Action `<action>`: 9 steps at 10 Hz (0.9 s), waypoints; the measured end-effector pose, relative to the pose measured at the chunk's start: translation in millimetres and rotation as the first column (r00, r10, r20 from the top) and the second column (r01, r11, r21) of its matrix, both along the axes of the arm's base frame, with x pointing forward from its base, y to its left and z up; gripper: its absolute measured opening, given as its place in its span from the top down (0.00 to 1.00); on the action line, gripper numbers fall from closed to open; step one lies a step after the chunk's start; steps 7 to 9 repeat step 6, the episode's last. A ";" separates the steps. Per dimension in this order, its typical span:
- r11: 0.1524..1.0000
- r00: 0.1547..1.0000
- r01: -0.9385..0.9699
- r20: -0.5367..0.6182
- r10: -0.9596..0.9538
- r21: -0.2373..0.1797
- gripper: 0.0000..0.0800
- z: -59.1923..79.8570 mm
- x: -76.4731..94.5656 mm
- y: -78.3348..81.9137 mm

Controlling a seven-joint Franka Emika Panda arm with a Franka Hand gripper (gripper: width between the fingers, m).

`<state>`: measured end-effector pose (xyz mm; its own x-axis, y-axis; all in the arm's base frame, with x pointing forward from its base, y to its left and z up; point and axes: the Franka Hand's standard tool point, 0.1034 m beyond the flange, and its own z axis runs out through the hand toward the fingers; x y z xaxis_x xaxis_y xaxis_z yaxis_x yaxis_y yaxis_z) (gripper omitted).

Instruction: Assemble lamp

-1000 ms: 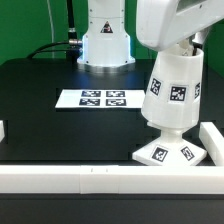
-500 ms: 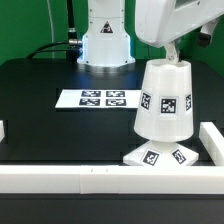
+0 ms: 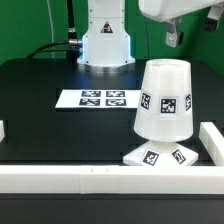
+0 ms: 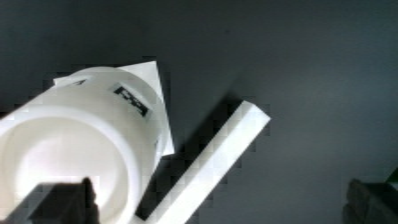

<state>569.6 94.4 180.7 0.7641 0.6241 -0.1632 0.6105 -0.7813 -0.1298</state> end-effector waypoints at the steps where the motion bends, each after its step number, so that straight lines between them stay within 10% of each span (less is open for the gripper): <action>1: 1.000 1.000 0.000 0.000 0.000 0.000 0.13 -0.2 0.0 0.0; 9: 1.000 1.000 0.000 -0.004 0.000 0.000 0.13 -2.3 -0.6 -0.2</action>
Offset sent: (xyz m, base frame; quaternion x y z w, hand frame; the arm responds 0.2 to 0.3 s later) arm 0.0000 0.0000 0.0000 0.0000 0.0000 0.0000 1.0000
